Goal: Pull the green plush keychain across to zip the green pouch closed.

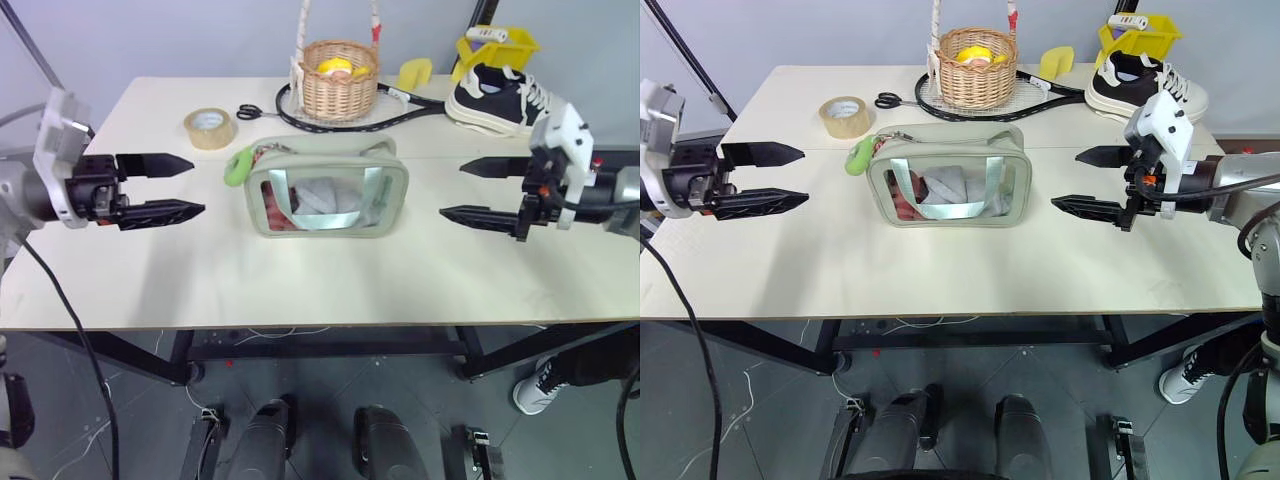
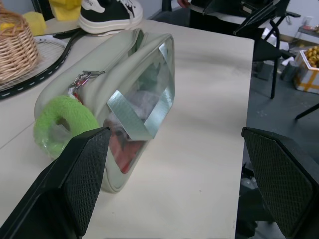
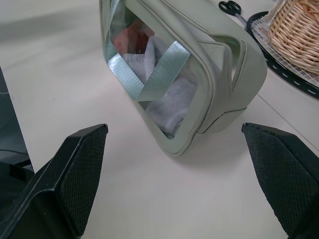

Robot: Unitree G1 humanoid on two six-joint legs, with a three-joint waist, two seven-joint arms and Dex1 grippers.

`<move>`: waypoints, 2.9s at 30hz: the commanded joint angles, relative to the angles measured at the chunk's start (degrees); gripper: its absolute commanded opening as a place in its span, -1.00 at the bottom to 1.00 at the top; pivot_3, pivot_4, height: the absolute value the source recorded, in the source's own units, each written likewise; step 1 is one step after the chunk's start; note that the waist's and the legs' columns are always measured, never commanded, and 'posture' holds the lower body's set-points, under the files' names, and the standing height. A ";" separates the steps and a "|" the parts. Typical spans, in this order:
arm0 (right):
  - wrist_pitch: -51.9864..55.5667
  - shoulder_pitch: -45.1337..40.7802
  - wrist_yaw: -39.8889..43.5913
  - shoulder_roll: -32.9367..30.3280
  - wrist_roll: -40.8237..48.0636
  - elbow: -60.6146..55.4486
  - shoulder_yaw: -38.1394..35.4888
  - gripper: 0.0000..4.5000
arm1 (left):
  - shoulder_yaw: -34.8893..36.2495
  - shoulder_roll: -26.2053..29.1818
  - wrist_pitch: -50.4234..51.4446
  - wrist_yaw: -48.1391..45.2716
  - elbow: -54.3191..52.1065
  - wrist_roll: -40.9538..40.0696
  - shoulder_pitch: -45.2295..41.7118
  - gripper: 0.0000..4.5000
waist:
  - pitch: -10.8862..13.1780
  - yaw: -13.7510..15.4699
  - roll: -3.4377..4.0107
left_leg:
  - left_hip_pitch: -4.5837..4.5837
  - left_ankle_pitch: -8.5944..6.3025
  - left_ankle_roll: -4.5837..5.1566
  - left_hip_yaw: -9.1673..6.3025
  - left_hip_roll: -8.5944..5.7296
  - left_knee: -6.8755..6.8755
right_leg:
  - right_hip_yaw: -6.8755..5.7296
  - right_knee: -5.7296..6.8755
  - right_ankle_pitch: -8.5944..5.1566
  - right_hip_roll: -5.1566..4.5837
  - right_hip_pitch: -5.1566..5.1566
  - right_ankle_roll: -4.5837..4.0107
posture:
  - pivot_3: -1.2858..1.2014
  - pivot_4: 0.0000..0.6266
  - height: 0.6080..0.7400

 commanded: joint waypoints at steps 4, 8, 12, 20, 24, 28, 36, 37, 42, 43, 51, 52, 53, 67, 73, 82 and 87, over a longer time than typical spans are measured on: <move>-0.14 -0.96 0.06 -1.09 0.31 -1.37 -1.41 1.00 | 1.76 -0.15 3.16 2.72 -0.53 -1.72 -2.27 1.00 | 0.00 0.01 0.00 | 0.00 0.00 0.00 0.00 0.00 0.00 | 0.00 0.01 0.00 0.00 0.00 0.01 | 0.03 -0.52 0.75; 0.04 -2.57 -0.27 -0.41 0.30 -1.57 -0.39 1.00 | 1.95 0.52 1.24 1.42 -1.01 -0.74 -1.05 1.00 | 0.00 0.00 0.00 | 0.00 0.00 0.00 0.02 0.00 0.02 | 0.00 0.01 0.01 0.01 0.01 0.01 | 0.03 -0.52 0.75; 2.04 -6.90 -2.01 0.72 -0.54 -1.85 2.89 1.00 | 2.88 -0.03 1.64 2.20 -0.46 -1.49 -1.77 1.00 | 0.00 -0.13 0.00 | 0.00 0.00 0.00 0.01 0.00 0.02 | 0.00 0.02 0.01 0.01 0.00 0.01 | 0.03 -0.52 0.75; 4.46 -34.23 -1.89 14.15 -11.60 11.54 22.61 1.00 | 7.96 -4.65 2.24 9.34 -0.41 -4.21 -2.67 1.00 | 0.01 -1.06 0.03 | 0.03 0.01 -0.01 0.01 0.04 0.00 | 0.04 0.12 0.12 0.09 -0.13 0.10 | 0.03 -0.52 0.75; -0.43 -43.86 0.36 22.05 -19.00 25.73 29.81 1.00 | 8.75 -4.99 2.86 10.46 -2.95 -5.25 -1.23 1.00 | 0.00 -1.27 -0.01 | -0.04 0.02 -0.01 0.00 -0.05 -0.01 | -0.01 0.15 0.26 0.09 -0.15 0.34 | 0.03 -0.52 0.75; -6.47 -49.59 3.12 29.41 -25.24 38.85 34.88 1.00 | 8.63 -4.52 2.57 10.00 -3.70 -5.73 -0.74 1.00 | 0.00 -1.52 -0.01 | -0.06 0.02 -0.01 0.00 -0.09 0.01 | -0.02 0.17 0.30 0.11 -0.15 0.41 | 0.03 -0.52 0.75; -13.75 -52.27 5.98 36.94 -32.91 51.00 37.18 0.18 | 8.54 -4.71 2.03 10.24 -4.78 -5.78 -0.06 1.00 | 0.00 -1.75 0.00 | 0.00 0.11 -0.17 -0.06 -0.07 0.00 | -0.01 0.57 0.31 0.21 -0.29 0.42 | 0.03 -0.52 0.75; -13.90 -52.22 6.77 36.95 -33.03 50.81 36.71 -0.01 | 8.67 -4.63 1.93 10.20 -4.91 -5.76 0.29 1.00 | 0.00 -1.74 0.00 | 0.00 0.13 -0.20 -0.07 -0.07 0.00 | -0.01 0.61 0.31 0.22 -0.32 0.42 | 0.03 -0.52 0.75; -11.90 -52.38 10.05 35.19 -32.65 47.69 33.66 -0.99 | 8.81 -4.40 1.64 10.25 -5.23 -5.69 1.02 1.00 | 0.01 -1.75 0.01 | 0.00 0.14 -0.22 -0.09 -0.07 -0.02 | -0.01 0.62 0.31 0.25 -0.32 0.42 | 0.03 -0.52 0.75; -10.56 -52.29 11.18 34.26 -32.13 45.81 32.90 -0.99 | 8.66 -4.44 1.53 10.26 -5.19 -5.60 1.01 1.00 | 0.02 -1.67 0.02 | 0.00 0.14 -0.22 -0.09 -0.06 -0.02 | -0.01 0.62 0.31 0.25 -0.33 0.42 | 0.03 -0.52 0.75; 3.65 -42.75 17.20 23.49 -29.06 19.00 31.11 -0.99 | 7.00 -5.19 0.82 9.82 -4.55 -4.88 0.87 1.00 | 0.01 -1.61 0.01 | 0.00 0.13 -0.22 -0.10 -0.06 -0.07 | -0.02 0.60 0.30 0.24 -0.33 0.42 | 0.03 -0.52 0.75; 5.28 -41.03 17.38 22.34 -28.65 15.60 31.14 -0.99 | 6.75 -5.32 0.69 9.79 -4.43 -4.75 0.79 1.00 | 0.00 -1.62 0.00 | 0.02 0.13 -0.22 -0.09 -0.05 -0.05 | -0.01 0.62 0.30 0.24 -0.32 0.42 | 0.03 -0.52 0.75; 7.19 -39.25 17.24 21.41 -28.25 12.42 31.16 -0.99 | 6.47 -5.46 0.63 9.73 -4.24 -4.67 0.64 1.00 | 0.01 -1.62 0.00 | 0.03 0.13 -0.22 -0.09 -0.05 -0.06 | -0.01 0.62 0.30 0.24 -0.31 0.42 | 0.03 -0.52 0.75; 9.61 -28.05 12.30 17.13 -24.29 -2.00 29.72 -0.67 | 3.39 -5.35 -0.05 7.72 -1.70 -3.28 -2.32 1.00 | 0.00 -1.61 0.00 | 0.03 0.13 -0.21 -0.10 -0.02 -0.01 | -0.01 0.61 0.30 0.19 -0.30 0.40 | 0.03 -0.52 0.75; 10.65 -28.93 12.55 12.57 -20.83 -3.65 23.73 0.45 | 3.08 -5.27 -0.06 7.16 -1.60 -3.04 -2.54 1.00 | 0.00 -1.37 0.00 | 0.01 0.14 -0.20 -0.10 -0.02 0.00 | -0.01 0.61 0.30 0.18 -0.30 0.40 | 0.03 -0.52 0.75; 9.85 -19.59 11.98 2.08 -17.27 -9.58 17.07 0.45 | 1.88 -5.59 -0.83 6.81 -1.79 -1.78 -1.17 1.00 | -0.01 -0.33 -0.02 | 0.04 0.10 -0.20 -0.03 -0.02 0.03 | 0.00 0.50 0.20 0.07 -0.23 0.23 | 0.03 -0.52 0.75; 6.83 -13.00 8.40 0.72 -19.45 -8.75 17.67 0.08 | -0.78 -5.96 -2.96 6.09 -1.52 1.37 0.18 1.00 | -0.01 -0.07 -0.02 | 0.01 0.11 -0.19 -0.01 -0.02 0.08 | 0.02 0.50 0.19 0.02 -0.23 0.21 | 0.03 -0.52 0.75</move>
